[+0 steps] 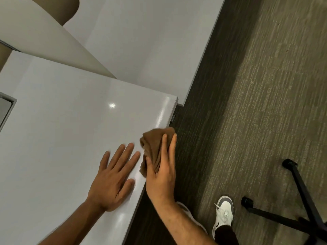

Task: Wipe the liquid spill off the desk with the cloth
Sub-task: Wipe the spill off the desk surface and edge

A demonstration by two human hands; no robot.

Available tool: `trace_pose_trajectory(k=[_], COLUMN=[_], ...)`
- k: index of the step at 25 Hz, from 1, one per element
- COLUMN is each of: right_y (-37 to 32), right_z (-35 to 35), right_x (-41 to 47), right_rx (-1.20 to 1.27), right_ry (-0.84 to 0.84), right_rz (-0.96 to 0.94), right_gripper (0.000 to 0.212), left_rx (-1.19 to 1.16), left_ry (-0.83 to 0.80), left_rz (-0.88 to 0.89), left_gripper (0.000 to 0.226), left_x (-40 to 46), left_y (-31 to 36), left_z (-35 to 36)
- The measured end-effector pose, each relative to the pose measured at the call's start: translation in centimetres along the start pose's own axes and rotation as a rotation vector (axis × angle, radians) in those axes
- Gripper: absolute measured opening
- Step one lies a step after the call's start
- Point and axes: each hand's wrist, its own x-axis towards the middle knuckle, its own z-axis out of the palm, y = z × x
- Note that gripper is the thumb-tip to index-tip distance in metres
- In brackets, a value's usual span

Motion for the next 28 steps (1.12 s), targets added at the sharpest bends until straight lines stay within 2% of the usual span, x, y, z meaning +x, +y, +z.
trace_pose_trajectory(k=[3,6,12,17,20,23,28], right_y=[0.2,0.0,-1.4,-1.4,-1.7,-2.3,-3.7], right_z=[-0.4,-0.2,-1.3,-3.4,-5.6,-8.0,-12.1], right_x=[5.1,7.2,7.3,6.6,6.7,7.9,13.7], right_rx=[0.045,-0.028,-0.074,-0.027,0.068,0.097,0.107], right_ry=[0.102,0.163,0.114,0.007,0.005,-0.060,-0.167], right_rz=[0.028,0.031,0.076,0.070,0.071,0.090,0.173], right_gripper=[0.072,0.072,0.076,0.074,0.059,0.058,0.063], left_rx=[0.007,0.009,0.009,-0.150,-0.270,-0.321,-0.556], left_ry=[-0.020,-0.039,-0.069,0.029,0.185,0.316,0.363], left_rz=[-0.015,0.003,0.014,-0.042,-0.098,-0.231,-0.679], left_gripper=[0.068,0.067,0.067,0.061,0.047,0.054,0.077], left_x=[-0.4,0.0,0.9,0.1,3.1,8.7,15.9], left_y=[0.3,-0.2,0.2,0.3,0.1,-0.7,-0.9], left_z=[0.4,0.4,-0.9,-1.6,-3.1,-4.7,-6.0])
